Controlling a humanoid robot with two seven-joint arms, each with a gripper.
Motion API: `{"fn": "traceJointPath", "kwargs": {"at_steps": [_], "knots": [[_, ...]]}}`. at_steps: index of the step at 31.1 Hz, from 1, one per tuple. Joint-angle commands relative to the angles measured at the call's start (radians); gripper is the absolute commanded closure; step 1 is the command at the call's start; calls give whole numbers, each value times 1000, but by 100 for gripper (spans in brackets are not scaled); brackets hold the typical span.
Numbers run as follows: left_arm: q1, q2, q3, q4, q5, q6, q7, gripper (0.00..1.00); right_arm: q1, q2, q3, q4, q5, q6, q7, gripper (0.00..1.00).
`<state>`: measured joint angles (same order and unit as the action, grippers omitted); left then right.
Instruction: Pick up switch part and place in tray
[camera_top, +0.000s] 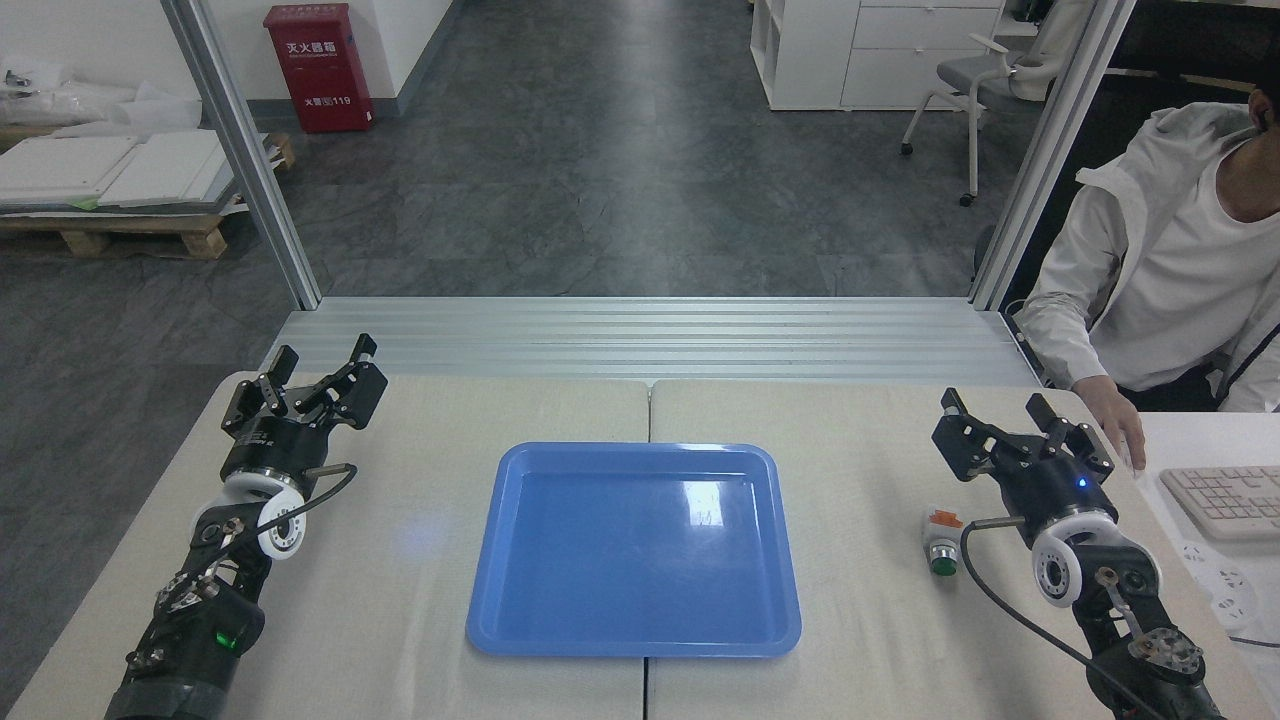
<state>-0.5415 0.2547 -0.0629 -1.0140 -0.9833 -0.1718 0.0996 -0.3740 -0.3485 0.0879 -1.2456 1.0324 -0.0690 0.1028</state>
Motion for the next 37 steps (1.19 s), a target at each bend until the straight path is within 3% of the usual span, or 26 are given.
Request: {"fn": "traceJointPath", "kwargs": {"at_steps": [1,37], "knots": [[0,0,0,0,0,0,0,0,0,0,0,0,0,0,0,1],[0,0,0,0,0,0,0,0,4,-3,6,-1,5,9,18,1]]}}
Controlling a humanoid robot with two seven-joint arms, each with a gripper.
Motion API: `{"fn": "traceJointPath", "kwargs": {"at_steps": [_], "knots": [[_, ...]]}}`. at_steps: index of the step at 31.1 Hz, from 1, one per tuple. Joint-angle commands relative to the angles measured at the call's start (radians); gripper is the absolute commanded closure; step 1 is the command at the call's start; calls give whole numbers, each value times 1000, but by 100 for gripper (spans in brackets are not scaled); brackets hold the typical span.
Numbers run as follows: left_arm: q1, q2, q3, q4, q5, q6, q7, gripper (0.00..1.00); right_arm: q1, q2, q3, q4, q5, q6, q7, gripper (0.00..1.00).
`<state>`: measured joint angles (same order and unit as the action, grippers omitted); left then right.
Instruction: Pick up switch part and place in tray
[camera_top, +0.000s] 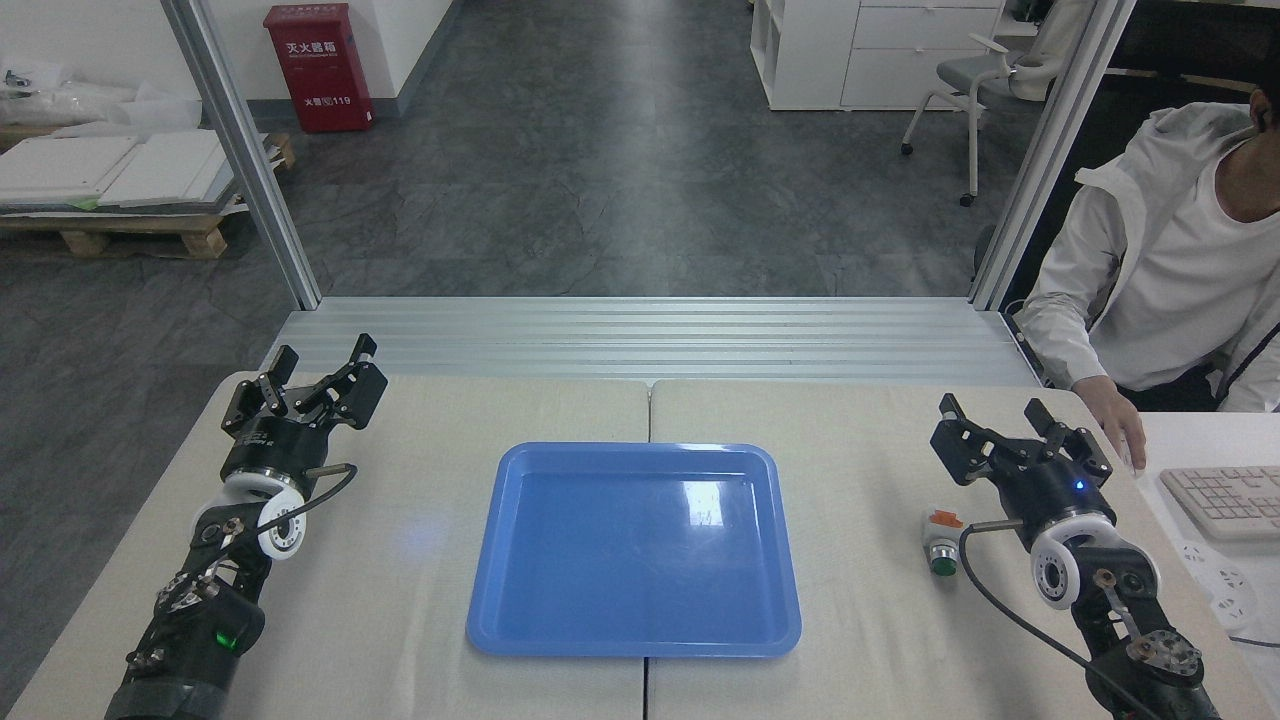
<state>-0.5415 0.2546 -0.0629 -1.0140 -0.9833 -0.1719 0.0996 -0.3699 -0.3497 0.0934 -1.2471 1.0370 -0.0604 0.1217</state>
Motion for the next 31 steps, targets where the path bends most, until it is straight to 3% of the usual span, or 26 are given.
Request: {"fn": "traceJointPath", "kwargs": {"at_steps": [1,31], "knots": [[0,0,0,0,0,0,0,0,0,-2,0,0,0,1,0,1],[0,0,0,0,0,0,0,0,-9,-6,-1,0,-2,1,24,1]]}}
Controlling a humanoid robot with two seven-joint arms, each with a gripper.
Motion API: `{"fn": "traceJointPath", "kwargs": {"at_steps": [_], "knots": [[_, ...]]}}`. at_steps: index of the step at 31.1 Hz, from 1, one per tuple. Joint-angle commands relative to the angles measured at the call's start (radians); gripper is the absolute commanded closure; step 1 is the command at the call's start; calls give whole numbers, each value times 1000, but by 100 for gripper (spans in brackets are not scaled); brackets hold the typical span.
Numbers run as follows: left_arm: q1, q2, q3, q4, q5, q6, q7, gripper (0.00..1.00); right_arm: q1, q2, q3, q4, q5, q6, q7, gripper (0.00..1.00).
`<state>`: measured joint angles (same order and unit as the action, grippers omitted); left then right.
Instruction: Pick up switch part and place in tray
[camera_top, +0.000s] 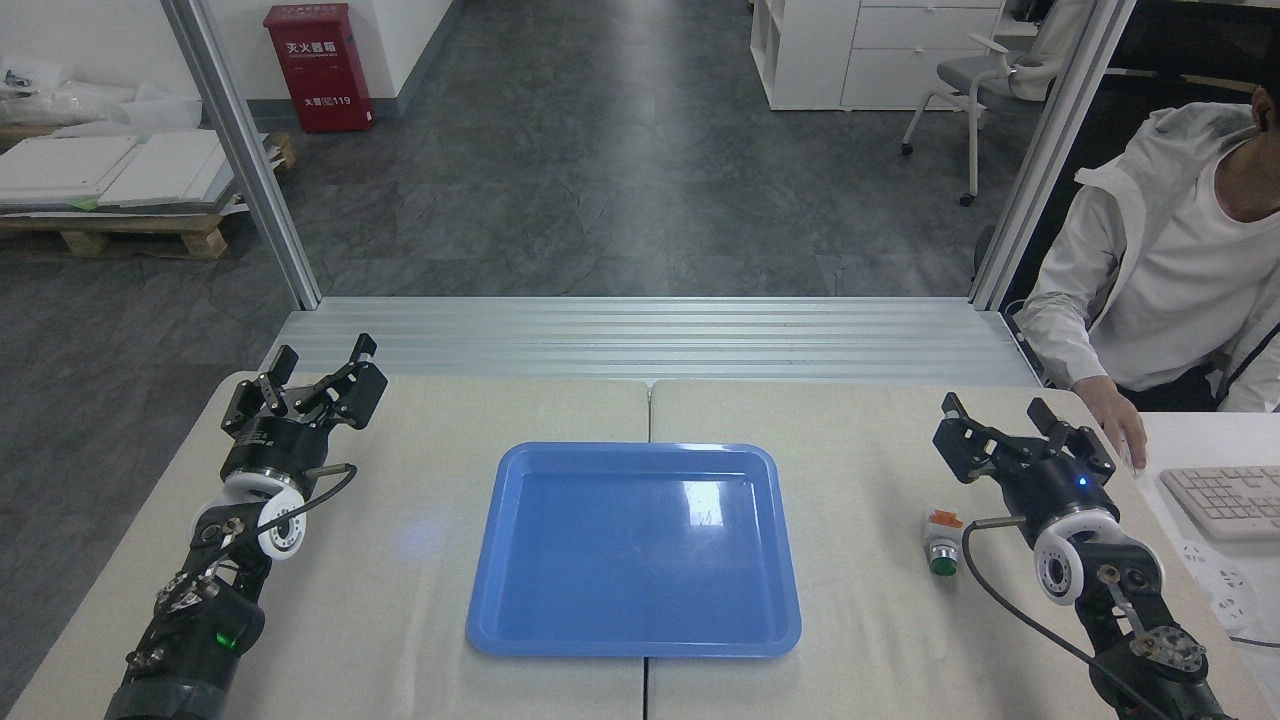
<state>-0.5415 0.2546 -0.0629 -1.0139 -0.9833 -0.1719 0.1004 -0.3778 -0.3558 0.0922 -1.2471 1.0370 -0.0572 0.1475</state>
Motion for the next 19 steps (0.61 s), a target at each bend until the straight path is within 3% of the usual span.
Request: {"fn": "traceJointPath", "kwargs": {"at_steps": [1,15,19], "knots": [[0,0,0,0,0,0,-1,0,-1,1,0,0,0,-3,-2,1],[0,0,0,0,0,0,-1,0,-1,8,1,-2,0,5,0,1],[0,0,0,0,0,0,-1,0,13,17,21,-12,32,45,7,1]]}}
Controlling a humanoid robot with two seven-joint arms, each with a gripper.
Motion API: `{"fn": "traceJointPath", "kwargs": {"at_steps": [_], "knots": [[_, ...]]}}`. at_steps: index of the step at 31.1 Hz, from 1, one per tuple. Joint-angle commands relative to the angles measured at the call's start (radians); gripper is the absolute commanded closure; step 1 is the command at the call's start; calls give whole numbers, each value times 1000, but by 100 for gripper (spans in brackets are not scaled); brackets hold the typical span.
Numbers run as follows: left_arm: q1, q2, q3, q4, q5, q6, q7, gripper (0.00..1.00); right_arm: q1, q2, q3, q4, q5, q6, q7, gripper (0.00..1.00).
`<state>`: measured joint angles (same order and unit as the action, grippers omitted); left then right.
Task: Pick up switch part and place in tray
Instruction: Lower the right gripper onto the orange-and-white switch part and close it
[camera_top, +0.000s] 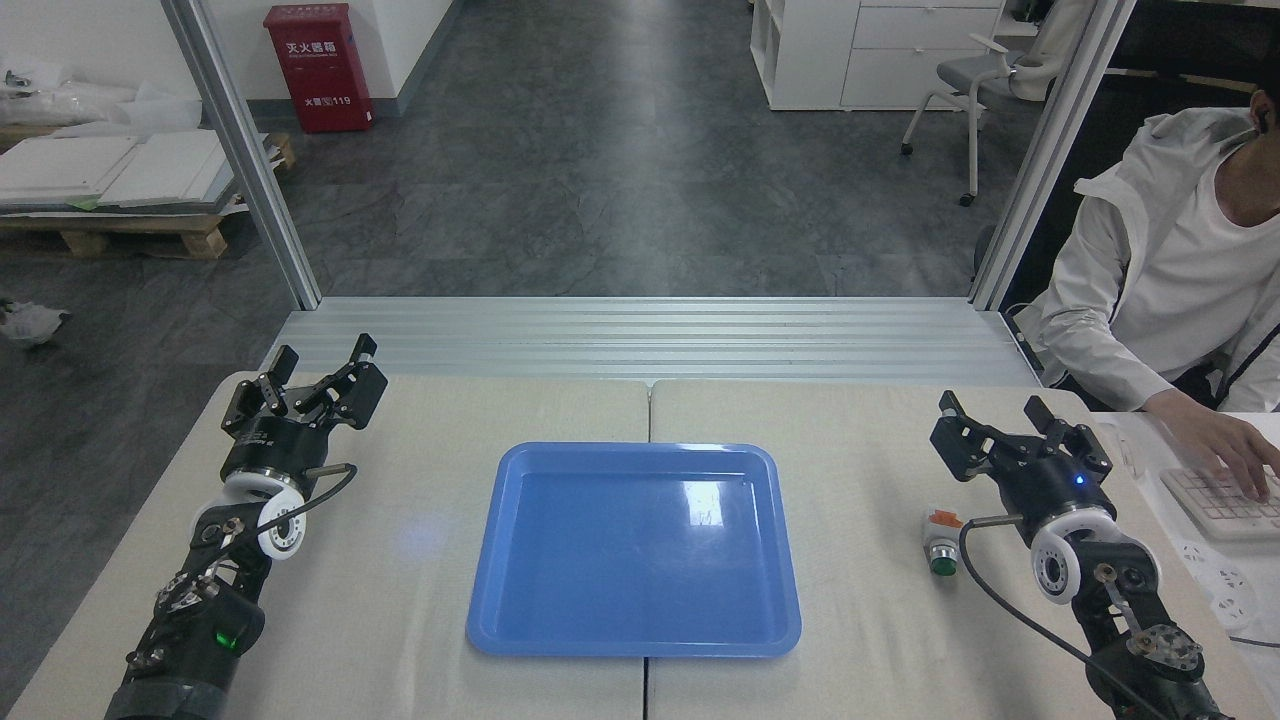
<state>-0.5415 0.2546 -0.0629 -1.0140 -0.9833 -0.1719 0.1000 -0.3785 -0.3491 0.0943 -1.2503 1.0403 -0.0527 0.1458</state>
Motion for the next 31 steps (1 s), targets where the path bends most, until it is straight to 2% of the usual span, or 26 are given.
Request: {"fn": "traceJointPath", "kwargs": {"at_steps": [1,4,8,14,21,31], "knots": [[0,0,0,0,0,0,0,0,16,12,39,-9,46,62,11,1],[0,0,0,0,0,0,0,0,23,15,131,-9,84,149,11,1],[0,0,0,0,0,0,0,0,50,15,205,-9,89,209,12,1],[0,0,0,0,0,0,0,0,78,41,209,3,90,330,69,1],[0,0,0,0,0,0,0,0,87,47,206,17,89,427,67,1],[0,0,0,0,0,0,0,0,92,61,211,89,89,438,67,1]]}}
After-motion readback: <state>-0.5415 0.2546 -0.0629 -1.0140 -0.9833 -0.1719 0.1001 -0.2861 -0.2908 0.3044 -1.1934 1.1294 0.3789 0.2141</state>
